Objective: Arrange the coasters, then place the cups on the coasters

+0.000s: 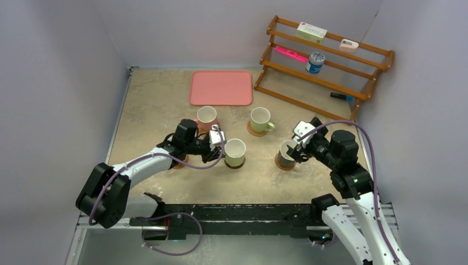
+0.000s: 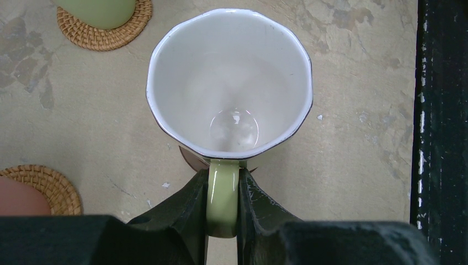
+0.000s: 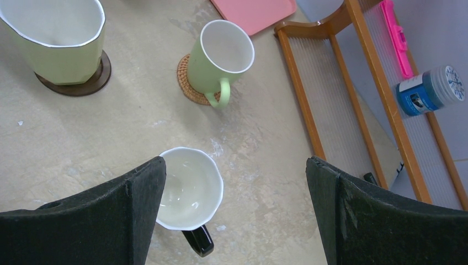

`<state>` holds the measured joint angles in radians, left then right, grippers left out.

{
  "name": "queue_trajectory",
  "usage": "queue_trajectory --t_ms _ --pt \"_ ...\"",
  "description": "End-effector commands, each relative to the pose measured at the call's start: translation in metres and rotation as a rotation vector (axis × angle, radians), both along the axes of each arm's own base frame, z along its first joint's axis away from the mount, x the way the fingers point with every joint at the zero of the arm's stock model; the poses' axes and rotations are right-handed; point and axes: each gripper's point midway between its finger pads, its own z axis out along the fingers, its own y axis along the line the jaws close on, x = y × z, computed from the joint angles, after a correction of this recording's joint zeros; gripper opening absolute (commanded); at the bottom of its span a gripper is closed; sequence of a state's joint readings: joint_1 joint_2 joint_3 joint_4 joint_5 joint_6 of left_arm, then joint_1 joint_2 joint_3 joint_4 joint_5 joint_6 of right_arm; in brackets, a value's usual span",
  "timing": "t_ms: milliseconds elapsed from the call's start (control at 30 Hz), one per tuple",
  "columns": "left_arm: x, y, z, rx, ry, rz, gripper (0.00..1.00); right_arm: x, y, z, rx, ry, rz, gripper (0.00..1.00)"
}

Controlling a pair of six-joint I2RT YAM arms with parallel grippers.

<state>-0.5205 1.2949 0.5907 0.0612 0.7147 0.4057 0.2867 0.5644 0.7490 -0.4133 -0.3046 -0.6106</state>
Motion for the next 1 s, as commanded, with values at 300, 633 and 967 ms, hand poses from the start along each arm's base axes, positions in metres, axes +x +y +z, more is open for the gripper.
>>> queue_trajectory --t_ms 300,633,967 --pt "0.001 -0.011 0.02 -0.052 -0.077 -0.068 0.18 0.001 -0.001 0.003 -0.002 -0.016 -0.005 0.98" --pt "-0.003 -0.006 0.021 -0.024 -0.089 -0.08 0.37 0.001 -0.002 0.004 -0.003 -0.018 -0.005 0.98" --pt "-0.008 0.004 0.031 0.002 -0.135 -0.073 0.82 -0.001 -0.002 0.006 -0.002 -0.022 -0.005 0.98"
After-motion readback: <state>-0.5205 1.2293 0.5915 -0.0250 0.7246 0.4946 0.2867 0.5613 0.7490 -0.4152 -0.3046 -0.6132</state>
